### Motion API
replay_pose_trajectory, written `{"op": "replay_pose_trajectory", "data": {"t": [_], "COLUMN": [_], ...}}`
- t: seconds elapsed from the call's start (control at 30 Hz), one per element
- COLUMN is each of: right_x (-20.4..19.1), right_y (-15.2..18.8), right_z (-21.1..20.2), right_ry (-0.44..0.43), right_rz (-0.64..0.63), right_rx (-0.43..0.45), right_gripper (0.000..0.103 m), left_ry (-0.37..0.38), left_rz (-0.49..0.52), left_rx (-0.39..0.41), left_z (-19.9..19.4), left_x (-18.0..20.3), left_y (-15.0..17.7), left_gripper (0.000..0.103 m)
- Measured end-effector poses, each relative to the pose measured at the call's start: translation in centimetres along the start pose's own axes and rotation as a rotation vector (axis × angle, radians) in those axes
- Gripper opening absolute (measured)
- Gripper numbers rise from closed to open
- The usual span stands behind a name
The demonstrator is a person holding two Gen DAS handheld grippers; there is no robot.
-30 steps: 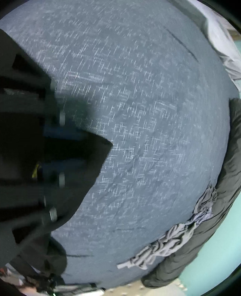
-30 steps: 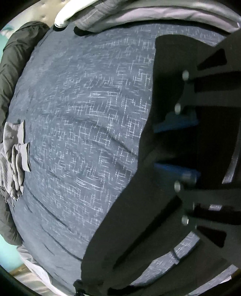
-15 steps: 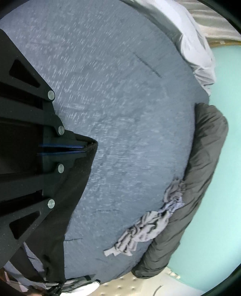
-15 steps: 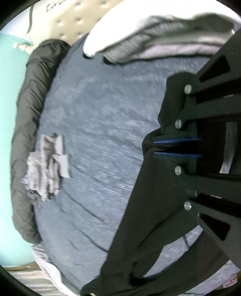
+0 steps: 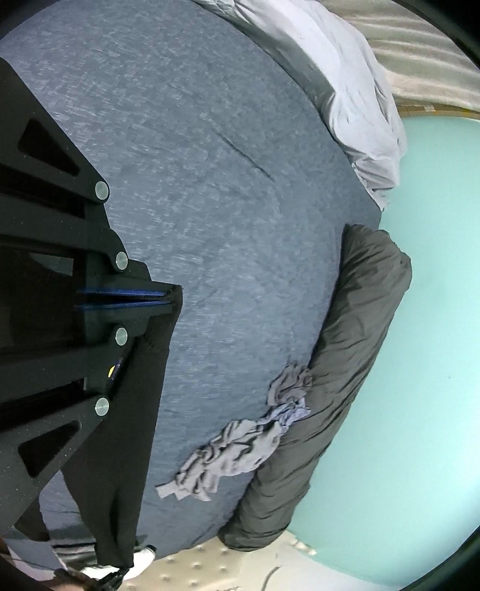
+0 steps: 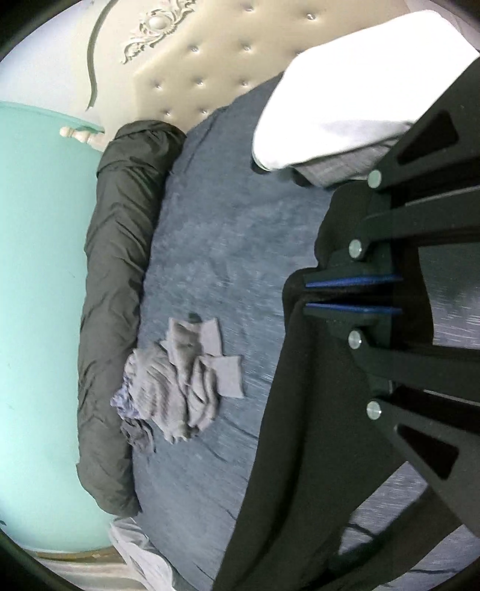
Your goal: Fold clothes
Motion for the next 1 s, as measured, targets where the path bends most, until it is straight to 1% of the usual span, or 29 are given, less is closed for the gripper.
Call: {"op": "replay_pose_trajectory", "data": {"t": [0.1, 0.2, 0.3, 0.43, 0.53, 0.63, 0.7, 0.73, 0.83, 0.87, 0.9, 0.97, 1.0], "right_x": [0.0, -0.7, -1.4, -1.7, -1.8, -1.3, -0.7, -0.3, 1.4, 2.3, 3.1, 4.3, 4.7], "right_y": [-1.0, -0.1, 2.0, 4.7, 6.7, 7.8, 7.8, 7.7, 7.7, 7.8, 8.0, 8.8, 9.2], "right_z": [1.7, 4.3, 7.2, 10.1, 12.1, 13.0, 12.8, 12.3, 10.6, 9.7, 9.0, 7.4, 6.9], "right_ry": [0.016, 0.033, 0.045, 0.054, 0.059, 0.038, 0.04, 0.036, 0.029, 0.054, 0.064, 0.051, 0.057], "right_rz": [0.008, -0.013, -0.021, -0.016, -0.009, 0.047, 0.071, 0.092, 0.163, 0.19, 0.216, 0.273, 0.291], "right_rx": [-0.014, -0.067, -0.129, -0.186, -0.227, -0.239, -0.221, -0.201, -0.139, -0.122, -0.106, -0.08, -0.074], "right_gripper": [0.008, 0.008, 0.008, 0.008, 0.01, 0.013, 0.027, 0.039, 0.043, 0.045, 0.046, 0.048, 0.048], "left_ry": [-0.004, -0.021, -0.038, -0.066, -0.078, -0.075, -0.068, -0.065, -0.05, -0.045, -0.044, -0.044, -0.045], "left_rz": [-0.006, 0.003, 0.001, 0.016, 0.011, 0.002, 0.008, 0.011, 0.008, 0.004, 0.003, 0.002, -0.003], "left_rx": [-0.064, -0.114, -0.175, -0.229, -0.266, -0.284, -0.29, -0.292, -0.294, -0.294, -0.293, -0.291, -0.285], "left_z": [2.6, 5.8, 9.1, 12.7, 14.4, 15.1, 15.1, 15.0, 14.8, 14.8, 14.7, 14.6, 14.3], "left_x": [0.0, -0.1, -0.4, -0.8, -1.5, -2.2, -2.5, -2.6, -2.8, -2.9, -2.8, -2.7, -2.5], "left_y": [0.6, 2.0, 3.9, 6.0, 7.4, 8.5, 9.0, 9.1, 9.5, 9.6, 9.6, 9.6, 9.5], "left_gripper": [0.003, 0.003, 0.003, 0.003, 0.003, 0.003, 0.003, 0.003, 0.003, 0.003, 0.005, 0.007, 0.011]}}
Point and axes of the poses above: each gripper's, at about its wrist camera, not at the fingertips, and z roughly the way its jaws point, x to its right, y to its underside, the point moved 9 cm from there along z, roughly the way its jaws point, and after that the axes turned 4 degrees about -y, right-handed, at the moved point
